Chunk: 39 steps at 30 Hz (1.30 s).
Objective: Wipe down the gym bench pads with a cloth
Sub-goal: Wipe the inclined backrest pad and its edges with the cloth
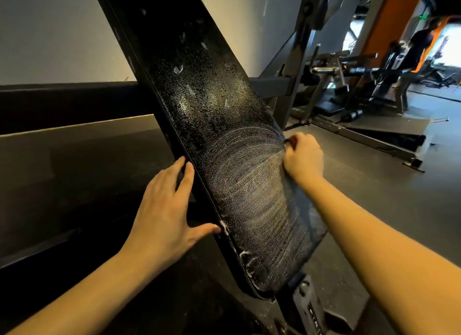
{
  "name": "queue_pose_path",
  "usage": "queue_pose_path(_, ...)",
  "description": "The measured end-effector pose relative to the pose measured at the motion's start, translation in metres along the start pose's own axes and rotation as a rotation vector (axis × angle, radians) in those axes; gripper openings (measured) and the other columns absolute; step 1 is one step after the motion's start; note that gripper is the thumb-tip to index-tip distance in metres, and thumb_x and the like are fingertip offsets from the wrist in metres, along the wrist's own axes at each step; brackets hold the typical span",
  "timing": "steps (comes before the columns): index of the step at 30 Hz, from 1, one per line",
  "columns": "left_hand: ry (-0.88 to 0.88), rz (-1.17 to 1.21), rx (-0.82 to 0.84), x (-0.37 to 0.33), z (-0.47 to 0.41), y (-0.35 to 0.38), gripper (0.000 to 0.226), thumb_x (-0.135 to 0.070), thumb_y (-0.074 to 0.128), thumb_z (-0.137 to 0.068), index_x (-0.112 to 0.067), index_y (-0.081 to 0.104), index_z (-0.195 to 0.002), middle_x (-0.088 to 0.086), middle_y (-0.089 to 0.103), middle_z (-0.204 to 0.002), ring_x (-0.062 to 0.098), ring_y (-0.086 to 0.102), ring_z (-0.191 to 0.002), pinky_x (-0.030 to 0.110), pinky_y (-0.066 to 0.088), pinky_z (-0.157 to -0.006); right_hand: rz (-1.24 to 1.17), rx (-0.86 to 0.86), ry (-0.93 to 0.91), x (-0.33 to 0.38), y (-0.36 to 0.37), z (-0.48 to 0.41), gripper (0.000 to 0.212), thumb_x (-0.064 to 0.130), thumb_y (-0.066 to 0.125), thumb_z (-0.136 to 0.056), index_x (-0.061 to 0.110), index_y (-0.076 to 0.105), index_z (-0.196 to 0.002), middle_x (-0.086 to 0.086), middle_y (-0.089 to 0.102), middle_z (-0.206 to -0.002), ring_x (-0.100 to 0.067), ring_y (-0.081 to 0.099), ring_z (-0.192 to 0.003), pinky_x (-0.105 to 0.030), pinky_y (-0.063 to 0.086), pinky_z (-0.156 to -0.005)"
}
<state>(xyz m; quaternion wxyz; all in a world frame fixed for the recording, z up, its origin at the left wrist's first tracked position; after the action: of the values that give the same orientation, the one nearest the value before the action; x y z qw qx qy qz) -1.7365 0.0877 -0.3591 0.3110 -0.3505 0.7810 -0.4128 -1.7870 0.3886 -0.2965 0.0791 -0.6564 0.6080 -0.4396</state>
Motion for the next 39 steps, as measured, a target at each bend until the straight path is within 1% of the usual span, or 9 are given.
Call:
queue_pose_path(2, 0.002, 0.000, 0.009, 0.000, 0.000, -0.001, 0.124, -0.086, 0.047, -0.065, -0.004, 0.029, -0.157, 0.018, 0.029, -0.163, 0.040, 0.033, -0.148, 0.059, 0.034, -0.118, -0.037, -0.005, -0.036, 0.051, 0.012, 0.007, 0.020, 0.018, 0.058, -0.094, 0.009, 0.068, -0.110, -0.016, 0.063, -0.111, -0.036, 0.061, -0.101, -0.037, 0.046, -0.082)
queue_pose_path(5, 0.018, -0.004, -0.011, 0.000, 0.000, -0.004, 0.121, -0.084, 0.049, -0.067, -0.003, 0.034, -0.155, 0.019, 0.034, -0.160, 0.041, 0.039, -0.143, 0.059, 0.036, -0.116, -0.262, 0.116, -0.435, 0.144, 0.012, 0.085, 0.017, 0.016, 0.062, -0.092, 0.010, 0.068, -0.107, -0.011, 0.060, -0.102, -0.028, 0.059, -0.093, -0.036, 0.045, -0.081)
queue_pose_path(8, 0.015, -0.015, -0.072, 0.007, -0.003, -0.014, 0.116, -0.079, 0.052, -0.069, -0.005, 0.035, -0.156, 0.016, 0.035, -0.160, 0.038, 0.039, -0.144, 0.055, 0.036, -0.117, -0.311, 0.316, -0.741, 0.129, -0.003, 0.143, 0.022, 0.015, 0.064, -0.092, 0.006, 0.068, -0.112, -0.009, 0.056, -0.095, -0.026, 0.057, -0.084, -0.032, 0.046, -0.075)
queue_pose_path(15, 0.014, -0.017, -0.076, 0.014, -0.017, -0.014, 0.120, -0.080, 0.055, -0.066, -0.005, 0.033, -0.157, 0.015, 0.027, -0.165, 0.037, 0.032, -0.149, 0.056, 0.030, -0.120, -0.009, 0.013, -0.019, 0.016, 0.009, -0.012, 0.023, 0.020, 0.056, -0.097, 0.010, 0.066, -0.114, -0.017, 0.062, -0.115, -0.039, 0.061, -0.104, -0.040, 0.047, -0.083)
queue_pose_path(20, 0.040, -0.050, -0.103, 0.014, -0.018, -0.017, 0.119, -0.086, 0.056, -0.070, -0.004, 0.038, -0.154, 0.016, 0.031, -0.163, 0.037, 0.035, -0.146, 0.053, 0.028, -0.121, -0.259, 0.104, -0.480, 0.157, 0.018, 0.079, 0.018, 0.018, 0.059, -0.092, 0.009, 0.066, -0.106, -0.011, 0.058, -0.102, -0.028, 0.058, -0.092, -0.037, 0.047, -0.078)
queue_pose_path(23, 0.033, -0.047, -0.104, 0.015, -0.018, -0.018, 0.120, -0.086, 0.058, -0.068, -0.004, 0.038, -0.154, 0.017, 0.032, -0.163, 0.038, 0.035, -0.145, 0.054, 0.029, -0.120, -0.325, 0.292, -0.767, 0.132, 0.001, 0.136, 0.022, 0.018, 0.058, -0.094, 0.006, 0.068, -0.109, -0.011, 0.057, -0.095, -0.027, 0.057, -0.084, -0.034, 0.045, -0.073)
queue_pose_path(30, 0.009, -0.021, -0.070, 0.013, -0.017, -0.015, 0.120, -0.080, 0.055, -0.065, -0.005, 0.035, -0.156, 0.015, 0.028, -0.165, 0.038, 0.033, -0.148, 0.056, 0.030, -0.120, -0.026, 0.007, -0.024, 0.025, 0.014, -0.015, 0.022, 0.019, 0.055, -0.097, 0.009, 0.066, -0.113, -0.015, 0.062, -0.114, -0.036, 0.060, -0.105, -0.034, 0.041, -0.080)
queue_pose_path(36, 0.038, -0.040, -0.087, 0.013, -0.017, -0.016, 0.122, -0.088, 0.057, -0.069, -0.002, 0.038, -0.154, 0.018, 0.032, -0.162, 0.038, 0.036, -0.146, 0.057, 0.034, -0.118, -0.334, 0.263, -0.691, 0.149, 0.009, 0.122, 0.020, 0.010, 0.065, -0.090, 0.007, 0.067, -0.110, -0.010, 0.057, -0.098, -0.025, 0.056, -0.089, -0.032, 0.045, -0.078)
queue_pose_path(39, 0.025, -0.021, -0.079, 0.013, -0.017, -0.016, 0.122, -0.084, 0.055, -0.066, -0.003, 0.037, -0.155, 0.018, 0.031, -0.163, 0.039, 0.035, -0.147, 0.056, 0.031, -0.119, -0.213, 0.247, -0.632, 0.076, -0.002, 0.106, 0.018, 0.012, 0.063, -0.092, 0.009, 0.067, -0.109, -0.008, 0.059, -0.099, -0.027, 0.059, -0.090, -0.035, 0.049, -0.079)
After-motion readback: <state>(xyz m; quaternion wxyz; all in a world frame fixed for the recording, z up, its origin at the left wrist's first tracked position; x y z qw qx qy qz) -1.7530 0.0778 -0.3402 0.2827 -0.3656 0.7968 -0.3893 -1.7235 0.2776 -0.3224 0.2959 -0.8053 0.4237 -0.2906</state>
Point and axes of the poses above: each hand's wrist, its own z-axis away from the middle knuckle, its own y-axis out of the palm, x = y × z, the point moved 9 cm from there along -z, towards the middle knuckle
